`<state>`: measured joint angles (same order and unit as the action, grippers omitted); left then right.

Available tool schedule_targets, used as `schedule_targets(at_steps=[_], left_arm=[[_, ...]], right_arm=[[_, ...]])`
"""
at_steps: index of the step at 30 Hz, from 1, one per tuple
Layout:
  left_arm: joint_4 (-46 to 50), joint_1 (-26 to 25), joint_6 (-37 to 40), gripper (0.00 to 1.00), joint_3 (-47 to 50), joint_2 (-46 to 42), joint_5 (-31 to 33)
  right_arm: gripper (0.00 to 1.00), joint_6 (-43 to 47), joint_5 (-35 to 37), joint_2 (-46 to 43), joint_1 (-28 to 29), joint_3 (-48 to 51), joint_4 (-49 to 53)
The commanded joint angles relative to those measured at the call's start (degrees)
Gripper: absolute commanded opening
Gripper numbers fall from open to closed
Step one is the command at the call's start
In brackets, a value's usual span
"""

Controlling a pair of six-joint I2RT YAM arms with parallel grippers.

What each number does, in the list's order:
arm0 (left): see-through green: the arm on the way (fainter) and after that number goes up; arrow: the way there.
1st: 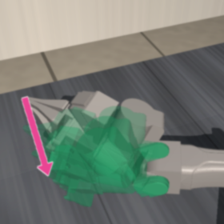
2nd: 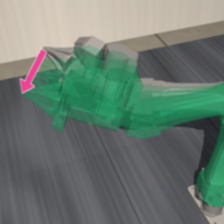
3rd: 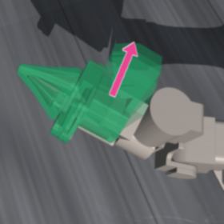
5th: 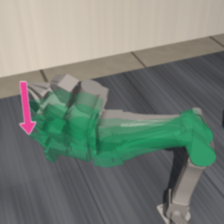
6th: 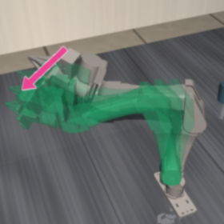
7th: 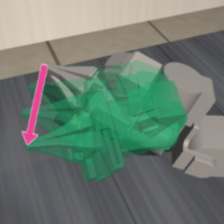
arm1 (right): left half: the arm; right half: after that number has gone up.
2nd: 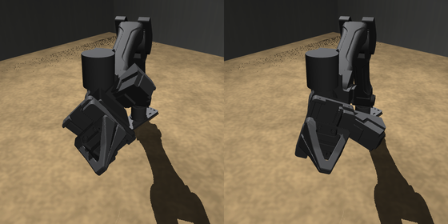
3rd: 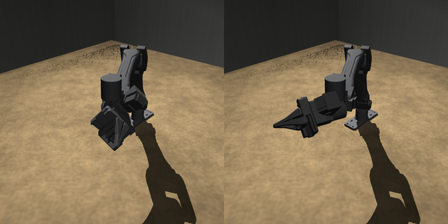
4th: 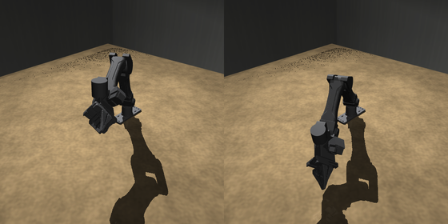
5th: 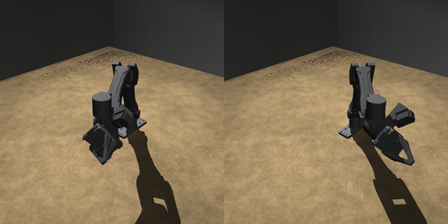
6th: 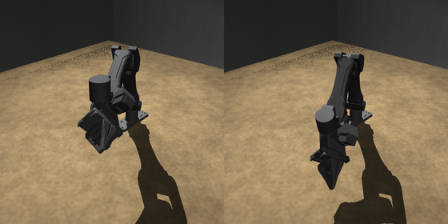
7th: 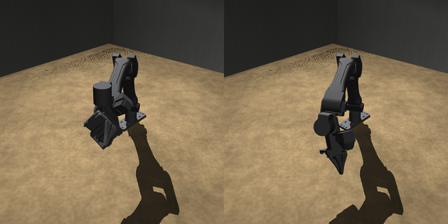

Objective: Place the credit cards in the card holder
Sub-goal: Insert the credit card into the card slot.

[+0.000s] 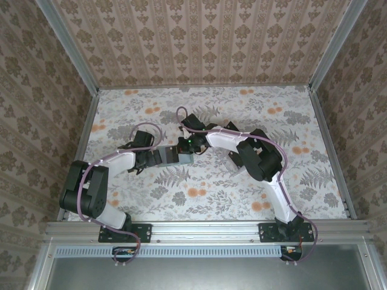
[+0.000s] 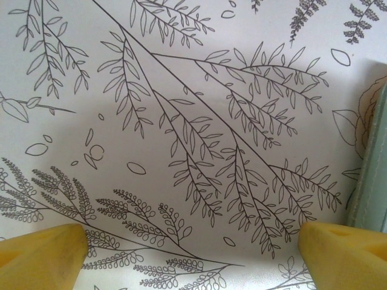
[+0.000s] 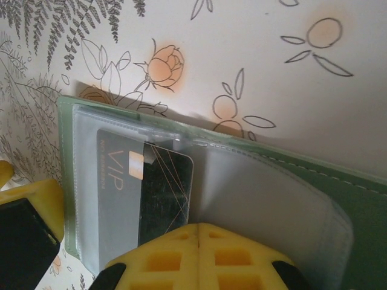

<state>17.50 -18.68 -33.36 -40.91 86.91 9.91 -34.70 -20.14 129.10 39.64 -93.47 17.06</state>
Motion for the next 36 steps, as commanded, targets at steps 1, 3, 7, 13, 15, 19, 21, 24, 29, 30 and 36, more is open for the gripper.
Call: schedule_targets(at_steps=[1, 3, 7, 13, 15, 19, 21, 24, 29, 30, 36], left_arm=[[0.5, 0.2, 0.8, 1.00, -0.4, 1.8, -0.8], [0.5, 0.2, 0.8, 1.00, -0.4, 1.9, -0.8], [0.4, 0.2, 0.8, 1.00, -0.4, 1.9, -0.9], [0.5, 0.2, 1.0, 1.00, -0.5, 2.0, -1.0], [0.5, 0.2, 1.0, 1.00, -0.5, 2.1, -0.9], [0.4, 0.1, 1.2, 1.00, -0.6, 2.1, -1.0], [0.5, 0.1, 1.2, 1.00, -0.6, 2.1, -0.9], [0.4, 0.1, 1.2, 1.00, -0.6, 2.2, -0.9], [0.5, 0.1, 1.4, 1.00, -0.6, 2.1, -1.0], [0.5, 0.1, 1.4, 1.00, -0.6, 2.1, -1.1], [0.5, 0.1, 1.4, 1.00, -0.5, 2.1, -1.4]], right_arm=[[0.04, -0.1, -1.3, 1.6, 0.8, -2.4, 2.6], [0.03, -0.1, -1.5, 2.0, 1.0, -3.0, 2.8], [0.04, -0.2, -2.0, 2.9, 1.6, -4.2, 3.2], [0.04, -0.5, -2.8, 4.0, 2.5, -5.8, 3.4], [0.03, -0.6, -3.1, 4.4, 2.8, -6.4, 3.4], [0.04, -0.7, -3.6, 5.3, 3.2, -7.9, 3.8], [0.04, -0.6, -3.9, 5.7, 3.3, -8.5, 4.0], [0.04, -0.5, -4.2, 6.1, 3.4, -9.2, 4.4], [0.09, 0.3, -4.1, 4.3, 3.3, -8.1, 4.7], [0.13, 0.3, -3.7, 3.3, 3.1, -7.1, 4.3], [0.25, 0.2, -1.9, -2.4, 1.1, 0.6, 1.4]])
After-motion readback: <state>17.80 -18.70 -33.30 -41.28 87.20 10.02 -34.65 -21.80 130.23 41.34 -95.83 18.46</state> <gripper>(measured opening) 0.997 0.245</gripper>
